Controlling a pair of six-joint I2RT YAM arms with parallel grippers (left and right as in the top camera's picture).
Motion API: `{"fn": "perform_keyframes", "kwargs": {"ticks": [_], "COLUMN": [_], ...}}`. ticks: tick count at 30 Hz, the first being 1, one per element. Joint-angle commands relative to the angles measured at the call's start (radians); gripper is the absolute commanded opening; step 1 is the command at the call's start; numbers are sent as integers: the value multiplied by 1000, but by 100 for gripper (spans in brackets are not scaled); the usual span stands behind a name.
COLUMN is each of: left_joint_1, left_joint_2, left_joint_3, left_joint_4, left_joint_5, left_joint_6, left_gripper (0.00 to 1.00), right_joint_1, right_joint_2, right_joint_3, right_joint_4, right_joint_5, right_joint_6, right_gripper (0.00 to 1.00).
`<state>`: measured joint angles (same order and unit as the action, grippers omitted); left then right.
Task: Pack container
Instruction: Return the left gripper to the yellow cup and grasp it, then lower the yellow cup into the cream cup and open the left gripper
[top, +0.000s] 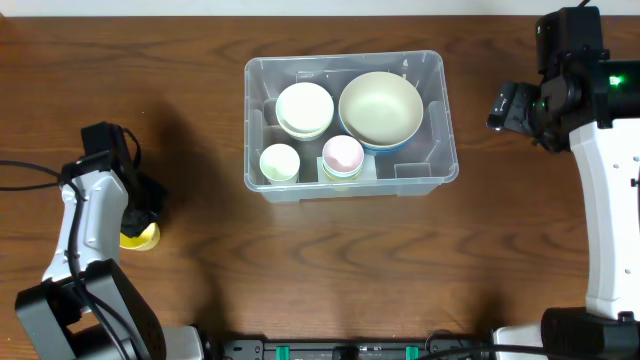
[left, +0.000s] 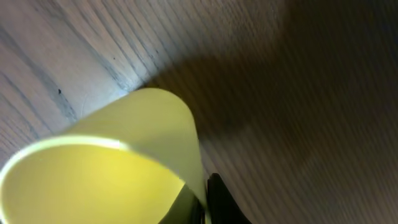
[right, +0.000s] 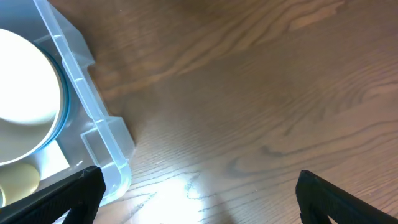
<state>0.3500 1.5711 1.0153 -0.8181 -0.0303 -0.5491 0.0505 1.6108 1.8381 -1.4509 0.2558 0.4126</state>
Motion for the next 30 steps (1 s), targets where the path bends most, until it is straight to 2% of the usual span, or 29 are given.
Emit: {"fn": "perform_keyframes", "kwargs": {"ticks": [1, 6, 11, 14, 19, 25, 30], "left_joint_1": [2, 2, -9, -38, -119, -250, -441], "left_joint_2": [-3, -4, -4, -14, -77, -207, -293], "left_joint_3": [0, 2, 66, 142, 262, 346, 367], "left_joint_4": [-2, 11, 19, -11, -82, -93, -75], "left_joint_5": [23, 131, 476, 625, 628, 523, 444], "left_joint_6": [34, 79, 244, 321, 389, 401, 471], "left_gripper": [6, 6, 6, 6, 6, 6, 6], "right_joint_1": [-5, -5, -5, -5, -5, -5, -5], "right_joint_2": [-2, -2, -2, -2, -2, -2, -2], "right_joint_3": [4, 4, 4, 4, 4, 4, 4], "right_joint_4": [-1, -1, -1, -1, -1, -1, -1], "right_joint_5": [13, 13, 13, 13, 13, 13, 13], "right_joint_6": [-2, -2, -2, -2, -2, -2, -2], "right_gripper": [99, 99, 99, 99, 99, 99, 99]}}
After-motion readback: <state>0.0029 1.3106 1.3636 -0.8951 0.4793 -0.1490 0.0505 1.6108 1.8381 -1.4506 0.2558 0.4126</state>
